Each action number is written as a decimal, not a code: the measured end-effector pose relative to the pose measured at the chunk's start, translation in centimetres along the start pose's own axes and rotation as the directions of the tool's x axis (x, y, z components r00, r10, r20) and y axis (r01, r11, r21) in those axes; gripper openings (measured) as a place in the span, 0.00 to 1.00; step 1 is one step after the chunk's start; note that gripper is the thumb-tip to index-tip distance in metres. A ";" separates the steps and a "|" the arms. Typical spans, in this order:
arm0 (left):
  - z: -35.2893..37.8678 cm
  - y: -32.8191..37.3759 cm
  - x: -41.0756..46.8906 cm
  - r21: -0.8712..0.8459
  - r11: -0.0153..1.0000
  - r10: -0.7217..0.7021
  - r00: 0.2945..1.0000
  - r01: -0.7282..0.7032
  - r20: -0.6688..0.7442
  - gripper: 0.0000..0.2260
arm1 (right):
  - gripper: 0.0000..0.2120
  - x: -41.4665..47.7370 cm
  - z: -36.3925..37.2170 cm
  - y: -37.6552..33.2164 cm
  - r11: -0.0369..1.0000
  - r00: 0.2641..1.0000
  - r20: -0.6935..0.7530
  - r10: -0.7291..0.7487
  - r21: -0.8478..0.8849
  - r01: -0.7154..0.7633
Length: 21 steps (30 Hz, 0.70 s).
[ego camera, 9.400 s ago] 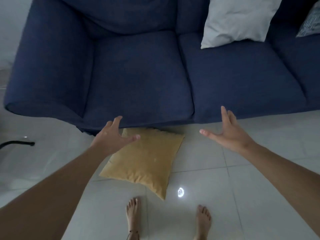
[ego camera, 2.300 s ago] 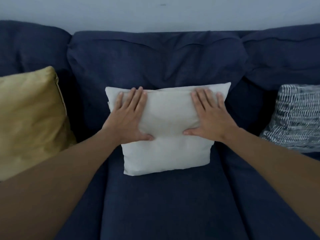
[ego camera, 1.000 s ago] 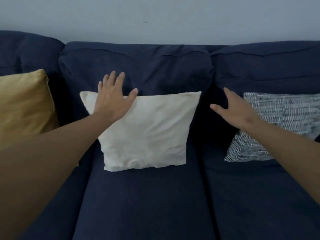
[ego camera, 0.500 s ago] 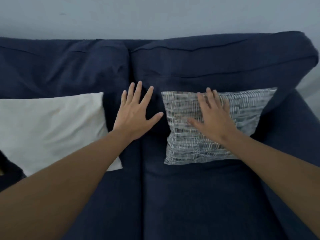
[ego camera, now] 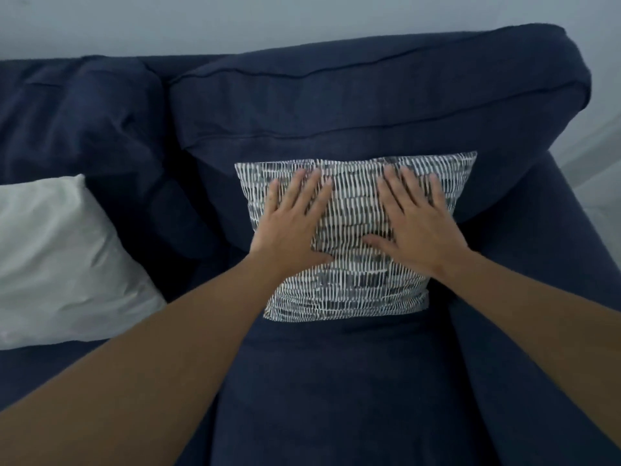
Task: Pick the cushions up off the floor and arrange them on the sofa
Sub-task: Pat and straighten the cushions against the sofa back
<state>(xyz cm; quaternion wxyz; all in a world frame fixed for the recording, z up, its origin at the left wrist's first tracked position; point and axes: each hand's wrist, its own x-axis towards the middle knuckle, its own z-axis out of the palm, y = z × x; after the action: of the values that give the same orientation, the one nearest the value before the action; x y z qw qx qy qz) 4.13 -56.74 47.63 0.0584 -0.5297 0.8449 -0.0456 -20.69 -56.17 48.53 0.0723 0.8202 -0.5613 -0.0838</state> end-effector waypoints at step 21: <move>-5.0 -9.8 -1.7 -0.764 0.509 -0.558 0.828 0.397 0.059 0.08 | 0.11 -0.3 -3.6 11.8 0.342 0.836 0.186 0.517 0.850 -0.401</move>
<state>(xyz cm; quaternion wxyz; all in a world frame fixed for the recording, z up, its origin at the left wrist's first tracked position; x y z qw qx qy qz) 12.81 -59.38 54.05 -0.2624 -0.7104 0.6073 0.2401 -30.72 -60.01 54.61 -0.2949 0.5537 -0.7266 0.2803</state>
